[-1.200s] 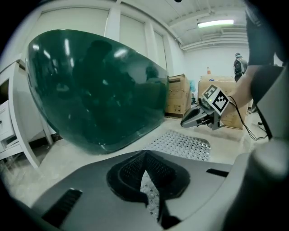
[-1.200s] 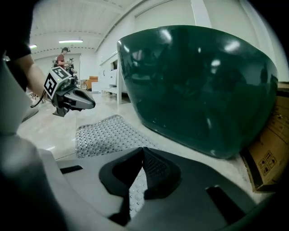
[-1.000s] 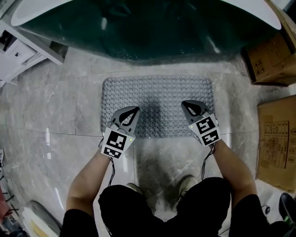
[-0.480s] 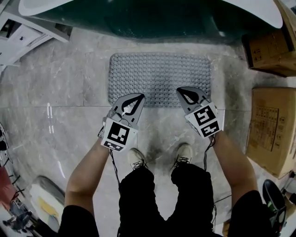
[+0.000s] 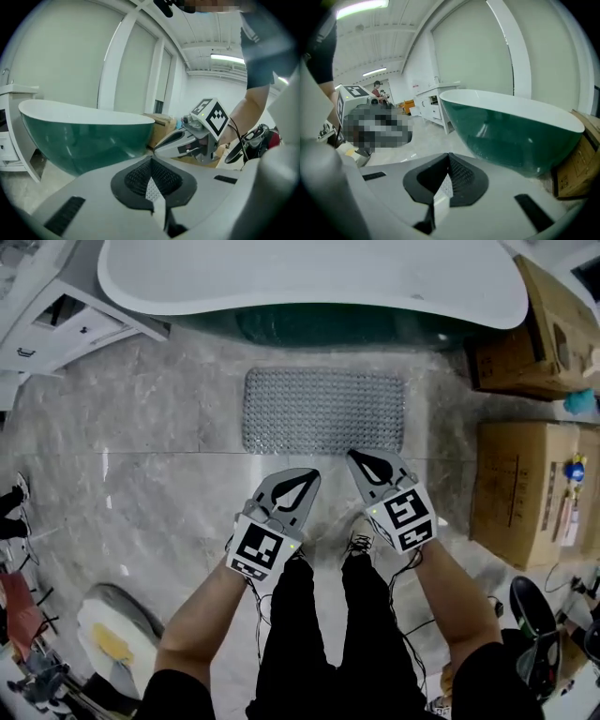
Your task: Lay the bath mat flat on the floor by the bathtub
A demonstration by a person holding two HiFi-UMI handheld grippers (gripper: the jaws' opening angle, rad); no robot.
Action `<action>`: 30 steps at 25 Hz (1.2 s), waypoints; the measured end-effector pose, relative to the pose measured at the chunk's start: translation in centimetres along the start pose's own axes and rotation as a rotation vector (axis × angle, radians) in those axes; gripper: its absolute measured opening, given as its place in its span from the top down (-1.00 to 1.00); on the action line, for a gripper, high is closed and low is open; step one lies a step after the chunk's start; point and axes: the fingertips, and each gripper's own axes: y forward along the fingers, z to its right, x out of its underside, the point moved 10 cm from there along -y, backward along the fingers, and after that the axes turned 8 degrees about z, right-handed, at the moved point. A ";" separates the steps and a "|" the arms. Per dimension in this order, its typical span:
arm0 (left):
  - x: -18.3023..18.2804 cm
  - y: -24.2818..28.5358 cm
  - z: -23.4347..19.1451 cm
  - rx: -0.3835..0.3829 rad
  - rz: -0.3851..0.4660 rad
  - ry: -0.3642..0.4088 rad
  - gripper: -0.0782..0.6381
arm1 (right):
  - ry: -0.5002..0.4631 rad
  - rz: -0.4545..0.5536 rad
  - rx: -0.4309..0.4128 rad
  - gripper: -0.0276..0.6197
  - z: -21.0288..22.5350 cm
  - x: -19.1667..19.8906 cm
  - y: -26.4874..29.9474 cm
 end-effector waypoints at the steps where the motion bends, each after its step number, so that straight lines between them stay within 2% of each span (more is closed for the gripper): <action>1: -2.0 -0.7 0.2 -0.001 0.016 -0.003 0.74 | -0.008 0.009 0.002 0.86 -0.5 -2.0 -0.8; 9: -15.8 -8.3 2.6 -0.030 0.078 -0.066 0.74 | 0.007 0.064 0.021 0.86 -5.9 -15.9 -8.1; 16: -26.1 -14.5 4.2 0.014 0.157 0.006 0.74 | -0.041 0.158 0.015 0.86 -10.3 -26.3 -12.4; 19: -28.7 -17.3 4.9 -0.004 0.183 0.015 0.74 | -0.038 0.190 0.004 0.86 -12.4 -29.3 -13.9; 25: -31.9 -22.4 6.4 -0.085 0.243 -0.094 0.74 | -0.088 0.236 -0.024 0.86 -16.7 -33.6 -16.9; 28: -32.4 -24.3 7.4 -0.078 0.263 -0.127 0.74 | -0.121 0.260 -0.028 0.86 -18.7 -34.8 -18.6; 30: -32.5 -25.4 8.1 -0.064 0.280 -0.122 0.74 | -0.128 0.270 -0.020 0.86 -20.1 -35.0 -19.6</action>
